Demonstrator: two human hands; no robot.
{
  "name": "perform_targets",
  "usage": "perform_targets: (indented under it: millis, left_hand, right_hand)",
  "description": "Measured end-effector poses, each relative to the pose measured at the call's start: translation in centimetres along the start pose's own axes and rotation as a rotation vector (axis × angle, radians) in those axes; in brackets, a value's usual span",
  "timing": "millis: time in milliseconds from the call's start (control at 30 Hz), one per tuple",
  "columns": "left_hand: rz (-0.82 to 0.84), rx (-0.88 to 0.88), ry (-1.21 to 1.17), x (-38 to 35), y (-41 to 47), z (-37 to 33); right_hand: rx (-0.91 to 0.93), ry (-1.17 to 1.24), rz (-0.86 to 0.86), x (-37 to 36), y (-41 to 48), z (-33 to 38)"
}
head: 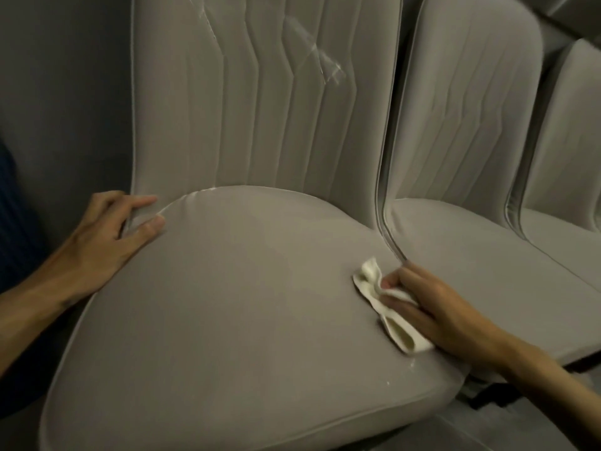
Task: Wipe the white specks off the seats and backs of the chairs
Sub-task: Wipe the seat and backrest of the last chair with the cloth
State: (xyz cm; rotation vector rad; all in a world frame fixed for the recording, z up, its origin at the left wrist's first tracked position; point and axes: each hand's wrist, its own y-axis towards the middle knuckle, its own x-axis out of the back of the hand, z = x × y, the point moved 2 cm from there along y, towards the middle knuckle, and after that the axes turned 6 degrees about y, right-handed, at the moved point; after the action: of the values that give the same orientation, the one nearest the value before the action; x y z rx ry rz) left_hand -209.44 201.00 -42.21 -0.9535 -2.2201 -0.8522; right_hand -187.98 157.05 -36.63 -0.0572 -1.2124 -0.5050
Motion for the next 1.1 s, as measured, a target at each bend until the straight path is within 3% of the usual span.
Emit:
perform_targets:
  millis: [133, 267, 500, 567, 667, 767, 833, 967, 1033, 1100]
  left_hand:
    - [-0.022, -0.012, 0.032, -0.2, 0.6, 1.0]
    - [-0.080, -0.011, 0.077, -0.8, 1.6, 3.6]
    - [-0.170, -0.008, 0.051, -2.8, 3.6, 8.0]
    - [-0.161, 0.012, 0.049, -3.3, 4.1, 9.1]
    - [-0.160, 0.071, -0.012, -4.9, 4.0, 11.2]
    - [-0.213, 0.090, 0.027, -6.5, 4.8, 15.2]
    - [-0.209, 0.091, 0.034, -5.4, 6.1, 17.2]
    - [-0.107, 0.039, 0.002, -3.4, 5.6, 13.3]
    - [-0.115, 0.048, -0.007, -2.6, 4.5, 9.7]
    - [-0.127, 0.013, 0.018, -1.8, 3.4, 6.7]
  right_hand:
    - [-0.040, -0.074, -0.006, 0.9, 3.8, -1.0]
    - [-0.253, -0.113, -0.079, 0.7, 8.2, -2.3]
    - [-0.273, -0.030, -0.214, -0.3, -4.8, 6.2]
    - [-0.265, -0.039, -0.273, -1.9, -5.8, 9.6]
    - [-0.177, 0.043, -0.190, -4.6, -3.7, 14.2]
    - [-0.103, 0.042, -0.118, -4.5, -3.0, 13.7]
    - [-0.210, -0.051, -0.190, -2.6, -4.1, 10.4]
    - [-0.544, -0.153, -0.352, -0.6, -5.9, 7.0]
    - [-0.472, -0.190, -0.352, -2.9, -4.3, 9.7]
    - [-0.276, -0.097, -0.286, -5.9, -1.8, 14.4]
